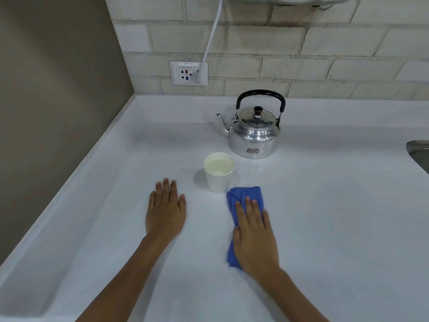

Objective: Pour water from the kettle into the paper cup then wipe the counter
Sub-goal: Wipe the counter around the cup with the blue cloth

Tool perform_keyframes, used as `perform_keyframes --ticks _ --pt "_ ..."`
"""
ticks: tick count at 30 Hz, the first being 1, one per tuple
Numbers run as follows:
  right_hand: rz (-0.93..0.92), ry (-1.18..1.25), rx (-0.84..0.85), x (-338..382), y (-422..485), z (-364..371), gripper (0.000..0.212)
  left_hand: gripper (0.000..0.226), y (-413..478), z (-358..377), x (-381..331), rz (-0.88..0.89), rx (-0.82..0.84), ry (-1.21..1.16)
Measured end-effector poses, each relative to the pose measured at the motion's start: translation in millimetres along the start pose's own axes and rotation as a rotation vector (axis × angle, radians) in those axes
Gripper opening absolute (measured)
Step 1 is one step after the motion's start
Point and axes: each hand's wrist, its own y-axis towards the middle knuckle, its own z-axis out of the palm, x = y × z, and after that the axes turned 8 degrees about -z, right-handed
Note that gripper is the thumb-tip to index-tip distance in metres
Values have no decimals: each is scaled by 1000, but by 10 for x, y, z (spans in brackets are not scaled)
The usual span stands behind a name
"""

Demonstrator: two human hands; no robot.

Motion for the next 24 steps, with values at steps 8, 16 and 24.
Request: perform_keyframes --ticks 8,16,24 --pt "-19 31 14 -325 -28 -87 65 56 -9 -34 27 8 5 -9" --pt "82 42 46 37 -88 -20 73 56 -13 -20 -4 -2 0 -25" --pt "72 699 -72 177 98 -21 46 52 -302 -304 -59 17 -45 -418"
